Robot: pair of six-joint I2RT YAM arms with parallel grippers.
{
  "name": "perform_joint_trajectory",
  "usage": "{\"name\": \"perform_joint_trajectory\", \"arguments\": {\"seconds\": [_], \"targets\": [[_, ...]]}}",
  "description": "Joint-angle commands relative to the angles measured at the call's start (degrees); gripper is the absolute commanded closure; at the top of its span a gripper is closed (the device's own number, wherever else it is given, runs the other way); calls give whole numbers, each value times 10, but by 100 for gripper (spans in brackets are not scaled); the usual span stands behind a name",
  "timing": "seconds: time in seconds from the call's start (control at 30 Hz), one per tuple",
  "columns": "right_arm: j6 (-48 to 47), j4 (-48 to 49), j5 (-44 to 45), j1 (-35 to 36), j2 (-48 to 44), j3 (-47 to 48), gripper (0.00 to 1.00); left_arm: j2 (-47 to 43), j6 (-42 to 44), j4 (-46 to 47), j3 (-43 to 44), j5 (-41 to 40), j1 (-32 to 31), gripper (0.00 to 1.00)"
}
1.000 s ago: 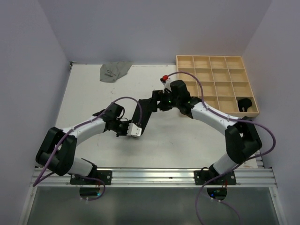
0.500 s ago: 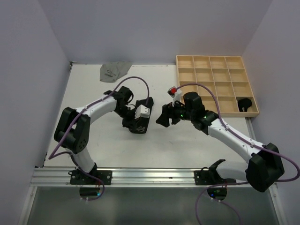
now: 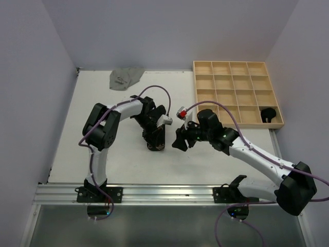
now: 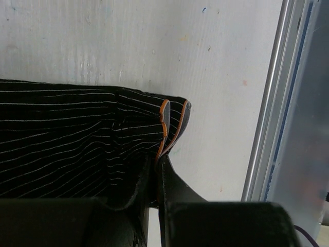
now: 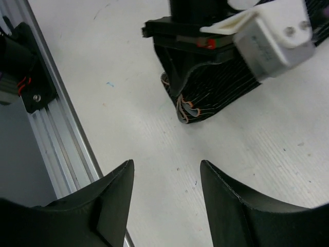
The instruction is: Roll the underwear
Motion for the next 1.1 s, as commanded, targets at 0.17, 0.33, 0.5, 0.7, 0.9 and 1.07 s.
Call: {"name": "perform_joint_trajectory", "arguments": {"seconds": [0.17, 0.33, 0.5, 0.7, 0.9, 1.07], "targets": [[-75, -2, 26, 60, 14, -4, 43, 51, 5, -8, 48, -13, 3, 100], [-101, 25, 16, 62, 17, -3, 41, 49, 22, -64, 34, 20, 8, 100], [-152, 17, 20, 82, 46, 17, 41, 61, 74, -151, 59, 71, 25, 100], [-178, 26, 40, 132, 77, 22, 39, 32, 60, -152, 41, 78, 24, 100], [-202, 52, 47, 153, 111, 29, 38, 81, 42, -152, 88, 91, 35, 100], [-231, 49, 54, 162, 154, 55, 42, 116, 40, -152, 132, 99, 54, 100]]}}
